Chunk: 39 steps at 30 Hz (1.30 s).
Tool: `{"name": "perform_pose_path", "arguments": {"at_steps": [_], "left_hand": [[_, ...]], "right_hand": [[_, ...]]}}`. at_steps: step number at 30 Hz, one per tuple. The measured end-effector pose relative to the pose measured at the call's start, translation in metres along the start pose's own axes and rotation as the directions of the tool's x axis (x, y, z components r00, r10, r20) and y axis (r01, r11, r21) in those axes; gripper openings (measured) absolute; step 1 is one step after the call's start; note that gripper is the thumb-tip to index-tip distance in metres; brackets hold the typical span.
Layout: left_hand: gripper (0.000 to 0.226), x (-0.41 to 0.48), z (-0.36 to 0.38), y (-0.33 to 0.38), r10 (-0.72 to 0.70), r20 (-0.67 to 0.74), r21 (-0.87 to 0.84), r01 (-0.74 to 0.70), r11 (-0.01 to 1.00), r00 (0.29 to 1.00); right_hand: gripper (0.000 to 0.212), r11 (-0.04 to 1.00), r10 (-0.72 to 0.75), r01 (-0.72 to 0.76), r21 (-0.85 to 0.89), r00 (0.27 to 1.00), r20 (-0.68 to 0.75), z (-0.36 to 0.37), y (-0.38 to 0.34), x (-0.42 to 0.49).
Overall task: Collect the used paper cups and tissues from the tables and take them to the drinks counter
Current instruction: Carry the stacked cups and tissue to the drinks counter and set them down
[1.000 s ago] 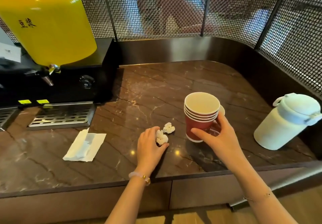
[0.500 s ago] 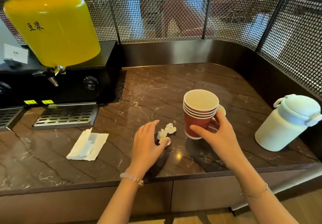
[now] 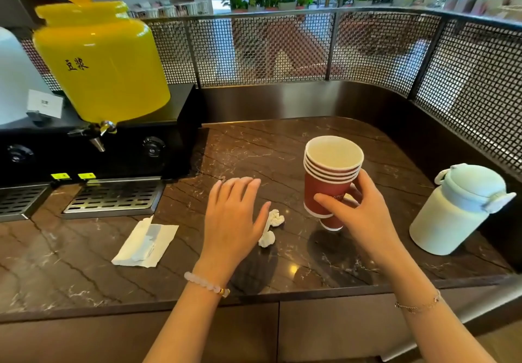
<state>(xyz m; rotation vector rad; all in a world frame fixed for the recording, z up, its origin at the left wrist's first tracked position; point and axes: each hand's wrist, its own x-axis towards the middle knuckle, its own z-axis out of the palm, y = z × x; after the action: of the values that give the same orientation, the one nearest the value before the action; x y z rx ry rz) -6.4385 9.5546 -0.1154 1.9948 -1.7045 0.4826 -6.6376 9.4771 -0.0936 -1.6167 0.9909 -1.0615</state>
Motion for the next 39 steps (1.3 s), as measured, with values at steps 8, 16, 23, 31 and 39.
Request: {"name": "perform_pose_path", "arguments": {"at_steps": [8,16,23,31,39], "left_hand": [[0.042,0.014,-0.011,0.018,0.010,-0.041,0.028,-0.009,1.000,0.999],[0.044,0.024,-0.011,0.039,-0.001,-0.002,0.002,0.001,1.000,1.000],[0.044,0.026,-0.010,0.050,-0.035,0.038,-0.005,0.035,0.999,0.999],[0.045,0.024,-0.009,0.056,-0.070,0.069,-0.020,0.071,0.997,0.995],[0.042,0.018,-0.005,0.058,-0.069,0.091,-0.017,0.071,0.997,0.993]], "right_hand": [[0.076,0.999,-0.046,0.046,-0.002,0.996,-0.078,-0.023,-0.002,0.018],[0.075,0.998,-0.061,0.063,0.009,0.991,-0.121,-0.042,0.013,0.044],[0.068,1.000,0.006,-0.005,0.023,0.999,-0.045,-0.043,0.044,0.058],[0.067,0.993,0.105,-0.108,0.048,0.992,0.064,-0.038,0.073,0.057],[0.072,0.983,0.173,-0.180,0.045,0.976,0.133,-0.038,0.084,0.055]]}}
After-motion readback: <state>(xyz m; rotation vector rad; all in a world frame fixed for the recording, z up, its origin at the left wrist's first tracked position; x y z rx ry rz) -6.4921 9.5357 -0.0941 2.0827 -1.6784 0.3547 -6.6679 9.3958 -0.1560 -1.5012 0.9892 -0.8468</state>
